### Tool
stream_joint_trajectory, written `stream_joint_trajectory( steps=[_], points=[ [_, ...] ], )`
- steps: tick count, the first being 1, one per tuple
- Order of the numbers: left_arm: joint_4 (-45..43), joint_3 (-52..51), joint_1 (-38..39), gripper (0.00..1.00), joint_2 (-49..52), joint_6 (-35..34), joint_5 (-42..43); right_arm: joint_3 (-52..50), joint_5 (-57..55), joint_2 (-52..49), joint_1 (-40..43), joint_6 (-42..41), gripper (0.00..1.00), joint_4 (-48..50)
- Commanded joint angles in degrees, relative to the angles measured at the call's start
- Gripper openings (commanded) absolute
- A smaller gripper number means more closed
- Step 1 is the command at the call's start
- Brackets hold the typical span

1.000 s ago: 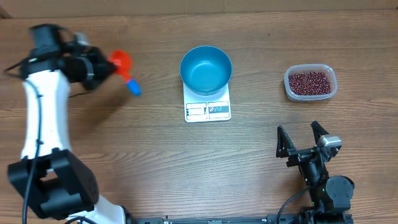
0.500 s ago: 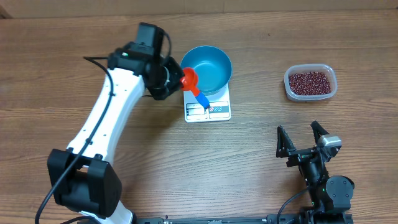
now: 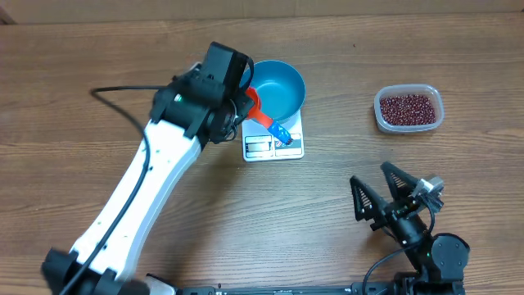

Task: Scoop item into bowl and weigh 150g on scale
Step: 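Lift the red scoop with the left gripper toward the scale center, then reach the right gripper to the scoop held by the left gripper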

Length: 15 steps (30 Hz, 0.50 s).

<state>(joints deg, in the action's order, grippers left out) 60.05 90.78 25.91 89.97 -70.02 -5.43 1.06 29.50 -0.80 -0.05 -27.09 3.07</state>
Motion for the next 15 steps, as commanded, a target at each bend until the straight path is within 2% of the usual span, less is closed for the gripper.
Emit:
stream_joint_trajectory(
  steps=[1, 5, 8, 15],
  points=[
    [0.0, 0.4, 0.4, 0.04, 0.2, -3.8, -4.7, -0.3, 9.8, 0.6, -0.3, -5.7, 1.00, 3.4],
    [-0.7, 0.4, 0.4, 0.04, 0.7, -3.9, -4.7, 2.5, 10.4, -1.4, -0.2, -10.3, 1.00, 3.2],
    [-1.6, 0.4, 0.4, 0.04, 0.8, -3.2, -4.7, 6.3, 11.9, -6.6, -0.2, -10.4, 1.00, 3.1],
    [-2.0, 0.4, 0.4, 0.04, 0.8, -3.3, -4.6, 21.6, 20.8, -28.0, -0.2, -10.4, 1.00, 0.1]
  ],
)
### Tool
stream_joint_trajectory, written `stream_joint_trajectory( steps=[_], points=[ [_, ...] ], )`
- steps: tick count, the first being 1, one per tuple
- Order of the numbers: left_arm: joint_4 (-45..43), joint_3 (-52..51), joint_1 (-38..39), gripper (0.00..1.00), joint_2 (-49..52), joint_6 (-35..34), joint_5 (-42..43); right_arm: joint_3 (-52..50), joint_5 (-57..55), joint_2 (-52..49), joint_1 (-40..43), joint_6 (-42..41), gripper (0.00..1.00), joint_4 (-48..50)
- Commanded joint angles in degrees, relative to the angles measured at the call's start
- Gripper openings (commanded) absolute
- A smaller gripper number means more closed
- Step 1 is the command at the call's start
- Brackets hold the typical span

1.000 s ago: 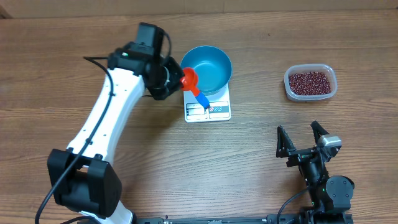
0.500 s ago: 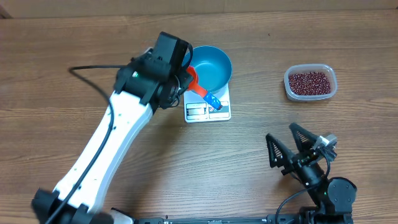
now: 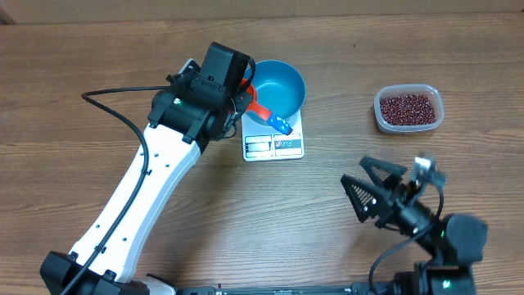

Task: Scoop item into bowl and weigh 150g on scale
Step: 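Reach the right gripper to the scoop held by the left gripper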

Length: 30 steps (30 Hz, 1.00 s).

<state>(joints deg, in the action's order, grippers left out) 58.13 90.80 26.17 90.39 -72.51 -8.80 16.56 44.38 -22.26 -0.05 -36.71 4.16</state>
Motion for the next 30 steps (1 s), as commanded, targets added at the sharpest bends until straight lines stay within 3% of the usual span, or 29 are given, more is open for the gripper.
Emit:
stream_joint_trajectory(
  steps=[1, 7, 11, 13, 16, 18, 21, 28, 30],
  points=[
    [-0.1, 0.4, 0.1, 0.04, 0.3, -0.9, -1.3, 8.6, 7.7, -9.7, -0.2, -0.7, 1.00, -2.3],
    [-0.1, 0.4, 0.1, 0.04, 0.3, -4.9, -0.6, 21.4, 20.2, -28.9, -0.3, -1.0, 1.00, -5.8],
    [-0.1, 0.4, 0.2, 0.05, 0.4, -6.4, -0.1, 23.3, 17.8, -38.4, -0.3, -7.9, 1.00, -5.0],
    [0.0, 0.4, 0.2, 0.04, 0.4, -6.4, -0.1, 23.3, 15.3, -42.2, -0.3, -10.4, 1.00, -3.1],
    [0.4, 0.4, 0.2, 0.04, 0.4, -6.4, -0.2, 23.3, 16.2, -48.7, -0.3, -22.3, 1.00, 0.9],
    [0.4, 0.3, 0.2, 0.04, 0.4, -6.4, -0.2, 23.3, 20.7, -52.1, -0.6, -19.5, 0.94, 8.9],
    [0.5, 0.3, 0.2, 0.04, 0.4, -6.4, -0.2, 23.3, 22.5, -54.6, -2.8, -18.7, 0.81, 18.6],
    [0.8, 0.3, 0.2, 0.04, 0.8, -6.4, -0.1, 23.3, 10.4, -54.6, -10.9, -16.8, 0.80, 19.7],
    [0.8, 0.3, 0.2, 0.05, 1.2, -6.3, 0.6, 23.3, 7.6, -54.6, -12.7, -17.1, 0.74, 19.8]
  ],
)
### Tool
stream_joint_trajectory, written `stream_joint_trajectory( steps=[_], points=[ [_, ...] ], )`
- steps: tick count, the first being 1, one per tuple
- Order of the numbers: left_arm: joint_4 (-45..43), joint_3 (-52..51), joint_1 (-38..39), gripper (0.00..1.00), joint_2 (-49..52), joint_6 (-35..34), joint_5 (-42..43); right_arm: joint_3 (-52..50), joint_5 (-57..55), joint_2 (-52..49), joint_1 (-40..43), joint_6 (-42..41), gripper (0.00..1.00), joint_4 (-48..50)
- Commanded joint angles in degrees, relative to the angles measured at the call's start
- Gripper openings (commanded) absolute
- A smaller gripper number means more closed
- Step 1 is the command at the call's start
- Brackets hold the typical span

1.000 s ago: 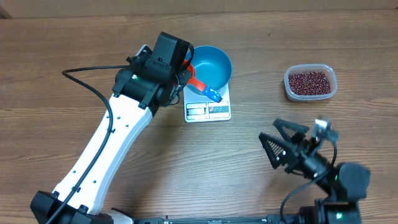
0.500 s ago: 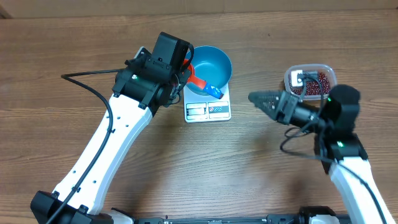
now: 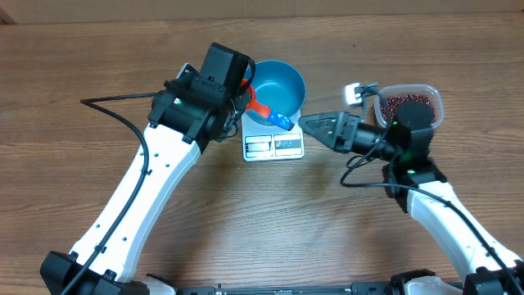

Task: Scoop item into bowl and weigh 150g on scale
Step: 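Reach the right gripper to the scoop held by the left gripper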

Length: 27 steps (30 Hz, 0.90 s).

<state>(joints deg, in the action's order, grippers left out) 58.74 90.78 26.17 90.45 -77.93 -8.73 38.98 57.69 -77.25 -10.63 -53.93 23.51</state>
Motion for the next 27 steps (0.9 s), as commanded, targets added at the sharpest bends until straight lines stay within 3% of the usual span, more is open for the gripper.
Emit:
stream_joint_trajectory(
  steps=[1, 6, 14, 22, 27],
  points=[
    [0.2, 0.3, 0.2, 0.04, 1.4, -0.9, 1.3, 0.9, -7.4, 0.4, -3.1, -0.5, 0.72, 0.5],
    [-0.3, 0.3, 0.1, 0.05, 2.3, -1.0, 3.8, 0.9, -13.5, 0.4, -7.3, -1.6, 0.62, 1.0],
    [-0.3, 0.3, 0.1, 0.04, 3.8, -1.0, 4.4, 0.9, -19.7, 0.4, -11.4, -1.8, 0.56, 3.2],
    [-0.3, 0.3, 0.1, 0.04, 4.0, -1.0, 5.4, 0.9, -23.3, 0.4, -12.8, -3.3, 0.41, 4.0],
    [-0.3, 0.3, 0.1, 0.04, 4.0, -0.9, 5.9, 0.9, -24.7, 0.4, -14.0, -3.3, 0.40, 5.0]
  ],
)
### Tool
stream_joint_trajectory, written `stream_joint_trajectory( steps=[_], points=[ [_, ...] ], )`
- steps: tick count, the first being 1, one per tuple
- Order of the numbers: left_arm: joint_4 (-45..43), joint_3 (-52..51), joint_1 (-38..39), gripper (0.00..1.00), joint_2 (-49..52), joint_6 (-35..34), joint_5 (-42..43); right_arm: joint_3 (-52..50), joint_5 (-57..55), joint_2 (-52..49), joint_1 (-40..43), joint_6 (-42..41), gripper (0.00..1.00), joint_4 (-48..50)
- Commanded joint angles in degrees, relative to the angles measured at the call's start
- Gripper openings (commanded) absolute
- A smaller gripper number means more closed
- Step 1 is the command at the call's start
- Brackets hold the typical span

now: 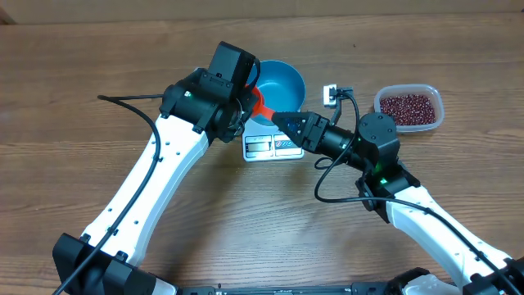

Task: Scoop item into bowl and weigh 150g on scale
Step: 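Reach the right gripper to the scoop held by the left gripper, then grasp the scoop with the right gripper and release the left gripper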

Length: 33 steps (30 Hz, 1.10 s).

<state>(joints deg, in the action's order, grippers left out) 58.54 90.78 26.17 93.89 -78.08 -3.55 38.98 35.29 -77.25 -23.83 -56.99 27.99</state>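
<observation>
A blue bowl (280,82) stands on the white scale (270,145) at the table's middle back. Over the bowl's near rim hangs a red scoop (263,105), and my left gripper (250,102) is shut on its red end, mostly hidden under the wrist. My right gripper (283,122) reaches in from the right. Its fingertips are at the scoop's handle and cover the blue tip. Whether its fingers have closed on the handle cannot be made out from above. The bowl looks empty.
A clear plastic tub of red beans (408,108) sits at the back right, behind my right arm. The left arm's black cable (131,106) loops over the table on the left. Bare wood lies in front of the scale.
My right gripper has moved left from beside the scale to the scoop's handle, hiding its blue tip. The left gripper with the scoop has shifted slightly up and right.
My left gripper held the scoop at the bowl's near rim throughout. The right arm was first low at the front right with its gripper open. It then stood near the bean tub pointing left, and now its fingertips are at the scoop's handle.
</observation>
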Motion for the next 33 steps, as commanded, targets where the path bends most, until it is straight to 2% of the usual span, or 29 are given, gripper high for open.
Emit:
stream_joint_trajectory(
  steps=[1, 17, 33],
  points=[
    [0.0, 0.3, 0.1, 0.04, 0.5, -0.8, 0.8, 0.9, -2.4, 0.4, -0.9, -0.2, 0.39, 0.5],
    [0.5, 0.3, 0.2, 0.05, 0.5, -0.8, 5.1, 0.9, -3.3, 0.4, -1.3, -0.3, 0.35, 0.7],
    [0.3, 0.3, 1.7, 0.04, 0.5, -0.8, 5.1, 0.9, -4.9, 0.4, -2.4, -0.5, 0.32, 0.4]
  ],
)
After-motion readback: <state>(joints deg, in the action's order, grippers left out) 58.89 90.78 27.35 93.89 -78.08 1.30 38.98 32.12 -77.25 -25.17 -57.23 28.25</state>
